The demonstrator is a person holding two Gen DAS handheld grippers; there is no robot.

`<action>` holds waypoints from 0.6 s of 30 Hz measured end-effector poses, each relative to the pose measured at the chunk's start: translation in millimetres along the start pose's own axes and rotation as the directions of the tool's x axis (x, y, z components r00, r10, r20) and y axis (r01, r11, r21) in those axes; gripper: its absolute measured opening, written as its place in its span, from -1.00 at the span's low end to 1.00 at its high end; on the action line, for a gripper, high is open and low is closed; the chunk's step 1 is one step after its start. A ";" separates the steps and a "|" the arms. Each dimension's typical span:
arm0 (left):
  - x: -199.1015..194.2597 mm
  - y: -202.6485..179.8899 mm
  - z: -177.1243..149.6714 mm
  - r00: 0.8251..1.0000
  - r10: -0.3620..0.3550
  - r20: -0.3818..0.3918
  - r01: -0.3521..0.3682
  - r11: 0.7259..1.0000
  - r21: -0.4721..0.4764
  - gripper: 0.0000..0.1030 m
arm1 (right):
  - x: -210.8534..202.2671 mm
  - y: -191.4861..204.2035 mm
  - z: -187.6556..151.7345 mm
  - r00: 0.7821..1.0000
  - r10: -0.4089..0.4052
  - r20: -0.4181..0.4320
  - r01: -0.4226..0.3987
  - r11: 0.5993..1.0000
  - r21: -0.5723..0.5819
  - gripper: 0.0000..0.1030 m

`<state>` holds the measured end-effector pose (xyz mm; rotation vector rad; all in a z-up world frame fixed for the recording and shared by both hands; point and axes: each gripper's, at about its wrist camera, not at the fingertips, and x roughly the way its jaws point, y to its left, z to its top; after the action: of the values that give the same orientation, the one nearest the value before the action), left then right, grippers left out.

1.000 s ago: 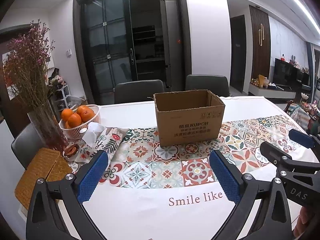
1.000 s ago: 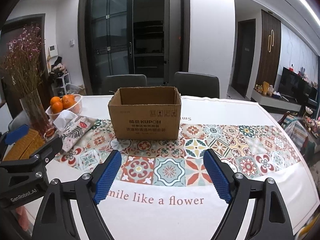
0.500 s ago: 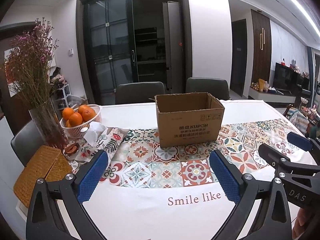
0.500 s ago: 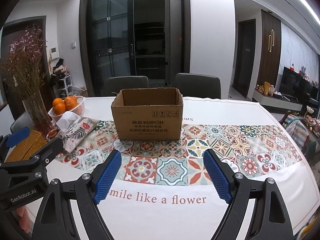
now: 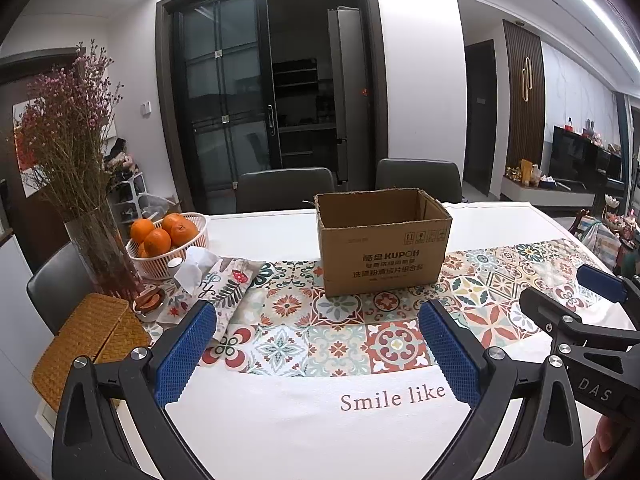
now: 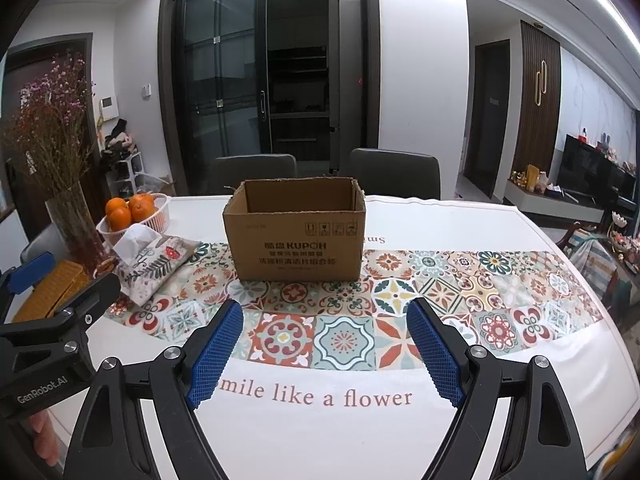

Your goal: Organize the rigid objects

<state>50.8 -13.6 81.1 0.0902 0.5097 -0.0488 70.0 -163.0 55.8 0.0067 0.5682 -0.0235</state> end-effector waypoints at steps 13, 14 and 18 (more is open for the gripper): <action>-1.9 -0.9 -1.0 1.000 0.000 0.000 0.000 1.000 0.002 1.00 | -1.3 -1.4 -0.7 1.000 -0.002 0.003 0.002 1.000 0.001 0.65; -1.9 -0.7 -1.1 1.000 0.001 0.000 -0.001 1.000 0.001 1.00 | -1.3 -1.4 -0.7 1.000 -0.001 0.003 0.001 1.000 0.002 0.65; -1.9 0.1 -1.3 1.000 0.003 -0.001 -0.003 1.000 -0.001 1.00 | -1.7 -1.6 -1.0 1.000 -0.002 0.003 0.002 1.000 0.001 0.65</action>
<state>48.5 -13.4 80.9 0.0895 0.5110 -0.0457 68.0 -164.5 55.8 0.0069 0.5655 -0.0254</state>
